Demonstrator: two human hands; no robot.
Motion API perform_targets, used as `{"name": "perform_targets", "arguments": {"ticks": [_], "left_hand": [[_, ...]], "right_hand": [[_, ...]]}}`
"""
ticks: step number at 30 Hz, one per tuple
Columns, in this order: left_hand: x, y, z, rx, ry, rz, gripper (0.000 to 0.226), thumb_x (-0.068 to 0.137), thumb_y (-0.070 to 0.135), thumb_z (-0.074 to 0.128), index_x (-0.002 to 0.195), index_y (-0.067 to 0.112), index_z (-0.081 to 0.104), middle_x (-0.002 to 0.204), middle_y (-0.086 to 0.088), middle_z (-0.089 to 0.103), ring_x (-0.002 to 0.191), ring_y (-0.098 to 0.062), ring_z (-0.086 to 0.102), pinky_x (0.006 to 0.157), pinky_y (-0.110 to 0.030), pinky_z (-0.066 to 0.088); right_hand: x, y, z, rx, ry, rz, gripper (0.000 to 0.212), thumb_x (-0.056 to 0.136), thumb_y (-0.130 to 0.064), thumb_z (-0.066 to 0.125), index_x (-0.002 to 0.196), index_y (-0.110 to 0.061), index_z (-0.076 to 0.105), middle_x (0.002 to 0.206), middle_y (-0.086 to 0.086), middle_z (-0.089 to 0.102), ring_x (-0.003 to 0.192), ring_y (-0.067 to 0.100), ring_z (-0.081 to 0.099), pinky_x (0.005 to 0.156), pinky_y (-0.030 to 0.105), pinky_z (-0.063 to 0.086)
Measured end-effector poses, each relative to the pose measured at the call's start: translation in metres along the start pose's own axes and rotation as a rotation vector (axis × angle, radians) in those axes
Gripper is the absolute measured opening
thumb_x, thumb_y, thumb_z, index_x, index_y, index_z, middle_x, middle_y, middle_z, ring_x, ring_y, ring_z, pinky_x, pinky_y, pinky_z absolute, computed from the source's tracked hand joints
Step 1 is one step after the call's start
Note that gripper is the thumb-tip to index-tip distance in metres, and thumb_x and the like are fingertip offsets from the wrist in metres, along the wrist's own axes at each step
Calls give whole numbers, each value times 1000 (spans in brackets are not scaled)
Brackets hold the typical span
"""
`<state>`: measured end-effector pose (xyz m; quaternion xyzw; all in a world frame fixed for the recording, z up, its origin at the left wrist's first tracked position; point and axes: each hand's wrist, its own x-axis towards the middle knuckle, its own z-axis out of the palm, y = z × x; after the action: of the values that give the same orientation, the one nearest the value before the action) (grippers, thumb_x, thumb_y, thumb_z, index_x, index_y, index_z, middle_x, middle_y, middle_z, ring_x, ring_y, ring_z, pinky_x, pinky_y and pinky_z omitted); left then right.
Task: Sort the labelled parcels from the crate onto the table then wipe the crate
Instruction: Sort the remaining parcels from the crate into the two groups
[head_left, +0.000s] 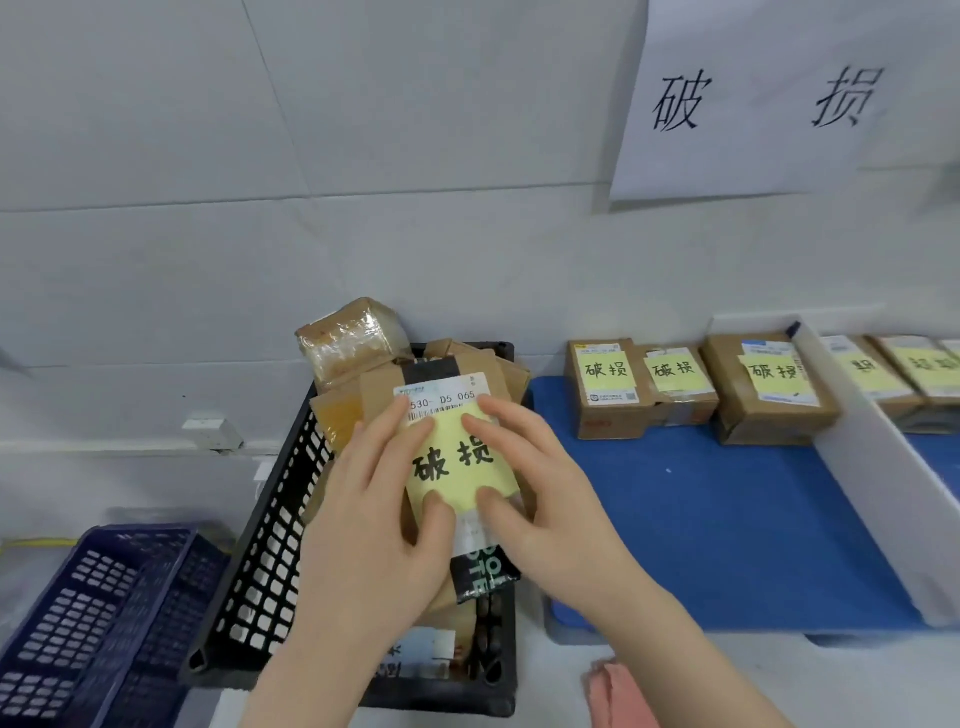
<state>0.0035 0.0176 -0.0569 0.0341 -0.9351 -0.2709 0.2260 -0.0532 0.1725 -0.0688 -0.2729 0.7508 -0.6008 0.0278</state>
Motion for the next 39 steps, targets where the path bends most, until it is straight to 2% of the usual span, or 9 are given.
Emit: {"name": "perform_targets", "arguments": {"ticks": [5, 10, 13, 15, 18, 21, 25, 32, 39], "left_hand": [[25, 66, 55, -77, -110, 138, 61, 79, 46, 32, 138, 37, 45, 152, 28, 24, 142, -5, 26, 82, -10, 34], [23, 124, 159, -128, -396, 164, 54, 89, 33, 45, 142, 39, 36, 153, 29, 14, 144, -5, 17, 90, -27, 49], [11, 150, 216, -135, -557, 145, 52, 92, 30, 44, 142, 41, 33, 154, 29, 10, 146, -3, 7, 95, -29, 45], [1, 159, 249, -156, -634, 104, 53, 93, 29, 44, 143, 40, 32, 155, 29, 9, 147, -3, 4, 100, -30, 40], [-12, 163, 288, -199, -717, 44, 56, 93, 27, 45, 146, 37, 30, 156, 27, 8, 147, -5, 5, 105, -28, 37], [-17, 165, 311, -210, -745, 23, 57, 94, 28, 45, 147, 37, 27, 155, 30, 4, 147, -2, 0, 106, -28, 39], [-7, 176, 333, -264, -710, -17, 57, 95, 27, 50, 146, 39, 28, 154, 33, 8, 146, 0, 1, 105, -31, 41], [19, 189, 363, -324, -705, -41, 55, 95, 25, 52, 145, 37, 30, 154, 33, 10, 147, -3, 6, 100, -37, 48], [32, 194, 378, -360, -709, -44, 55, 96, 25, 51, 146, 35, 31, 155, 32, 9, 147, -3, 6, 106, -38, 42]], "right_hand": [[-26, 11, -86, -171, 181, 25, 53, 84, -13, 54, 135, -27, 54, 143, -26, 36, 130, 5, 44, 79, 15, 48], [-81, 72, -163, -312, 303, 227, 53, 81, -22, 54, 134, -24, 55, 142, -26, 36, 132, -1, 39, 95, 26, 49], [-114, 116, -196, -338, 319, 367, 54, 81, -21, 55, 135, -22, 54, 141, -28, 33, 133, -7, 33, 105, 34, 43], [-129, 142, -212, -364, 298, 429, 52, 84, -14, 57, 135, -21, 54, 140, -30, 29, 133, -11, 30, 108, 32, 39], [-139, 173, -229, -427, 212, 516, 53, 85, -9, 56, 136, -22, 52, 138, -34, 24, 136, -1, 32, 108, 29, 37], [-137, 191, -245, -482, 117, 570, 60, 78, -18, 46, 137, -23, 50, 141, -24, 26, 136, 11, 33, 113, 33, 31], [-122, 203, -270, -539, 90, 580, 56, 85, -8, 50, 139, -24, 48, 149, -11, 29, 135, 16, 33, 112, 29, 29], [-89, 212, -302, -595, 105, 660, 57, 88, -2, 45, 140, -26, 47, 152, -11, 28, 132, 19, 35, 101, 27, 37], [-67, 215, -315, -661, 108, 720, 63, 87, 5, 35, 140, -26, 48, 153, -5, 30, 132, 25, 35, 104, 39, 41]]}}
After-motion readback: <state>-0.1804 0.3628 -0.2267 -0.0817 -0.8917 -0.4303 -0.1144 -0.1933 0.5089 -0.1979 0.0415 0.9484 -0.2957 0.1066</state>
